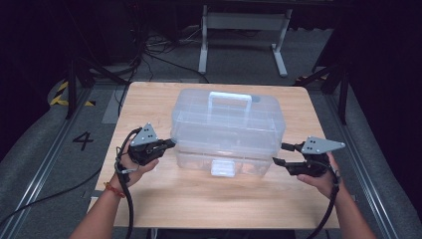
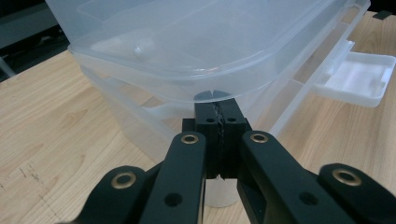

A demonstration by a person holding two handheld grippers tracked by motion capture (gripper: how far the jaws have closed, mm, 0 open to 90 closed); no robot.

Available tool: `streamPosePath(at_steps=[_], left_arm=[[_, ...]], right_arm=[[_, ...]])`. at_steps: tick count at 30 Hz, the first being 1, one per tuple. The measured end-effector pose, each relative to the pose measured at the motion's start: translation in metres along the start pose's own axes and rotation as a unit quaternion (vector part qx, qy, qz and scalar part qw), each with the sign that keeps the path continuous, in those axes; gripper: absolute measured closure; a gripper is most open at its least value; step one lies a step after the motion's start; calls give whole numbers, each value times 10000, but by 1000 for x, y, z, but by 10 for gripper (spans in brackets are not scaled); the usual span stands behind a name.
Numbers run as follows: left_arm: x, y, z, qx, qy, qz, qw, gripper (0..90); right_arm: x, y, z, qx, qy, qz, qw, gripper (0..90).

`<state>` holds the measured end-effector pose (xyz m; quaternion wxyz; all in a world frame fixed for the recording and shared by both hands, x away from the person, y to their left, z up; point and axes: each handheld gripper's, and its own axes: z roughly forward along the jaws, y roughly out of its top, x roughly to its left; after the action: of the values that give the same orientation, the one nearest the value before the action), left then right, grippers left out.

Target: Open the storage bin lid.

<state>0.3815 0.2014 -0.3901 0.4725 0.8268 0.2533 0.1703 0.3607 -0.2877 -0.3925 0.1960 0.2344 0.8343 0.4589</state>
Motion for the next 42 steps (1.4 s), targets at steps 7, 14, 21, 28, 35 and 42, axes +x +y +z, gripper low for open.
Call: streamPosePath(at_steps=[7, 14, 21, 28, 35, 42], left_arm=[[3, 6, -2, -63, 10, -6, 10000, 900], [4, 10, -3, -71, 19, -10, 10000, 900], [7, 16, -5, -61, 81, 54, 9999, 900], [12, 20, -5, -88, 118, 46, 9999, 900], [13, 23, -5, -114, 133, 44, 9998, 900], [13, 28, -6, -122, 139, 64, 9998, 900]], right_arm=[[0, 5, -5, -295, -333, -24, 9990, 430], [4, 13, -6, -517, -697, -231, 9960, 448], [8, 17, -8, -664, -691, -338, 9948, 462], [5, 14, -5, -533, -576, -270, 9966, 434], [3, 15, -8, -562, -592, -319, 9962, 429], [2, 25, -14, -727, -813, -409, 9932, 449]])
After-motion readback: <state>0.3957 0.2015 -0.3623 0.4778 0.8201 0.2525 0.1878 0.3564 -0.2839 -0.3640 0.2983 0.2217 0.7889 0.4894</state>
